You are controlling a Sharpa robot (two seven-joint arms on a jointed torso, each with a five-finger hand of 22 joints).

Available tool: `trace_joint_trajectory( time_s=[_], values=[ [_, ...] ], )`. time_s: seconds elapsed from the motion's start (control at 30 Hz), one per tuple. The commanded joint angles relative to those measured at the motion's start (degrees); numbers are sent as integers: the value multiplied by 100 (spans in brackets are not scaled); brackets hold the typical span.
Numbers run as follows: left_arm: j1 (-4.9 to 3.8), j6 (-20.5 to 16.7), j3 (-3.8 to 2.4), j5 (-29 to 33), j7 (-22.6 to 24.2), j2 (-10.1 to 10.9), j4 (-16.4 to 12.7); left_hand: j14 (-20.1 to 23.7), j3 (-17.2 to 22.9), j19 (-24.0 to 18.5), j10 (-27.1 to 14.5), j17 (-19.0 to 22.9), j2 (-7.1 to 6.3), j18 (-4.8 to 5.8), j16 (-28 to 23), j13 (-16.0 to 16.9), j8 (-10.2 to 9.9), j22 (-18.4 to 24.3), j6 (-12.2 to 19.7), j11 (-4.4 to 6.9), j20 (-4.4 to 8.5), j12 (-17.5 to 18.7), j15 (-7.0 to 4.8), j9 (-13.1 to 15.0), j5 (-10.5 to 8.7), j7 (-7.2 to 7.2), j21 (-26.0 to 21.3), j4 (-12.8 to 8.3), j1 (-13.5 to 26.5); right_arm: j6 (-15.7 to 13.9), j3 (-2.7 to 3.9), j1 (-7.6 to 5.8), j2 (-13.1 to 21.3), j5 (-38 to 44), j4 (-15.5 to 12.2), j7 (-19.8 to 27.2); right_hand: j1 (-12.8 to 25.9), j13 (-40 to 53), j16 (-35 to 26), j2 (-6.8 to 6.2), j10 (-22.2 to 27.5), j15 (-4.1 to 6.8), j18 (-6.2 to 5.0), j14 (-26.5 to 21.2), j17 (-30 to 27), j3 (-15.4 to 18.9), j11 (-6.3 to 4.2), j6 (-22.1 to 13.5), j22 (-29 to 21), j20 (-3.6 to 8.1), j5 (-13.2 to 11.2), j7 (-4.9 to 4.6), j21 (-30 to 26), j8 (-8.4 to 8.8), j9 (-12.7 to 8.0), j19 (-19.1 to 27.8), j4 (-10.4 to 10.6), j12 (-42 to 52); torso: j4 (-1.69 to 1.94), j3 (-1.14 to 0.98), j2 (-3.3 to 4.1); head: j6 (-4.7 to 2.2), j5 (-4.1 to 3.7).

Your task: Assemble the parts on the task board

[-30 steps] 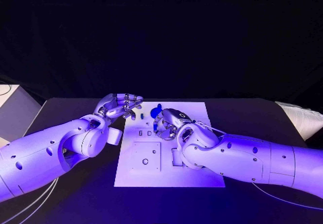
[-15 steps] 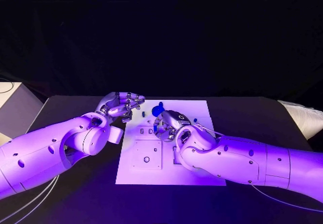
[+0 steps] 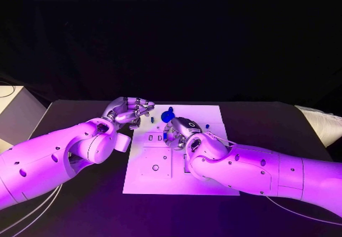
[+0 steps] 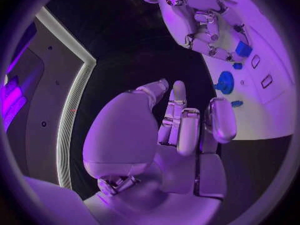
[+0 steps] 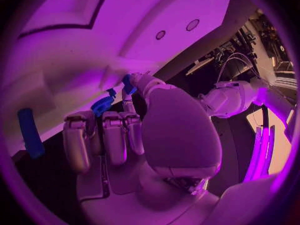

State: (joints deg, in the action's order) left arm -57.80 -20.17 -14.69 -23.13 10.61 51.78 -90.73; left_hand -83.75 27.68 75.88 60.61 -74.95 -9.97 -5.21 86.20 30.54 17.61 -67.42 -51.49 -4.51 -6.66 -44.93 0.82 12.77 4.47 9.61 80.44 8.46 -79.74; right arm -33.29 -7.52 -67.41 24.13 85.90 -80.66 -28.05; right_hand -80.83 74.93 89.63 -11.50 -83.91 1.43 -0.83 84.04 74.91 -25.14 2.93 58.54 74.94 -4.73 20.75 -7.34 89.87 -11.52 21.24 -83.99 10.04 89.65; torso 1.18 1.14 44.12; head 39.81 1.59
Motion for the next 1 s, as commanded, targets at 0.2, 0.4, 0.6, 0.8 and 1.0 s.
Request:
trace_joint_trajectory(
  time_s=[0.2,0.4,0.6,0.8,1.0],
  values=[
    [-1,176,-2,-98,-57,-30,12,-262,31,43,-49,-726,-2,56,44,16,28,-12,52,-13,12,-45,6,9,1,7,28,8,50,-35,0,37,-28,209,54,1,67,1487,37,1,-589,-11,83,596,1509,-28,-21,8,1506,17,20,-1,13,-27,119,-601,-5,15,-8,4,6,4,4],
    [0,207,-2,-118,-79,-46,27,-266,31,46,-50,-733,-1,57,47,20,29,-17,55,-14,12,-54,7,9,1,8,31,8,51,-34,0,50,-41,222,58,23,103,1485,37,-19,-587,-14,83,596,1509,-25,-18,-6,1506,13,6,-4,13,-29,120,-601,0,12,-10,-1,5,21,13],
    [0,229,-2,-132,-101,-44,30,-266,31,46,-50,-733,-1,57,47,20,29,-17,55,-14,12,-54,7,9,1,8,31,8,51,0,0,55,-46,225,70,34,124,1483,37,-33,-584,-16,83,596,1509,-23,-16,-17,1506,11,-5,-7,13,-29,120,-601,2,10,-8,-1,0,43,8],
    [0,245,-2,-143,-117,-41,29,-266,31,46,-50,-733,-1,57,47,20,29,-17,55,-14,12,-54,7,9,1,8,31,8,51,45,-1,60,-54,226,82,38,148,1478,37,-55,-580,-19,83,596,1509,-19,-14,-27,1506,7,-27,-8,13,-32,122,-601,1,5,-5,-3,-5,43,11],
    [0,254,-2,-148,-129,-39,29,-266,31,46,-50,-733,-1,57,47,20,29,-17,55,-14,12,-54,7,9,1,8,31,8,51,75,-2,63,-62,226,83,67,221,1428,37,-133,-527,-29,83,596,1509,5,-1,-77,1506,-2,-77,-23,13,-26,118,-601,4,-48,-14,-10,-2,44,19]
  ],
)
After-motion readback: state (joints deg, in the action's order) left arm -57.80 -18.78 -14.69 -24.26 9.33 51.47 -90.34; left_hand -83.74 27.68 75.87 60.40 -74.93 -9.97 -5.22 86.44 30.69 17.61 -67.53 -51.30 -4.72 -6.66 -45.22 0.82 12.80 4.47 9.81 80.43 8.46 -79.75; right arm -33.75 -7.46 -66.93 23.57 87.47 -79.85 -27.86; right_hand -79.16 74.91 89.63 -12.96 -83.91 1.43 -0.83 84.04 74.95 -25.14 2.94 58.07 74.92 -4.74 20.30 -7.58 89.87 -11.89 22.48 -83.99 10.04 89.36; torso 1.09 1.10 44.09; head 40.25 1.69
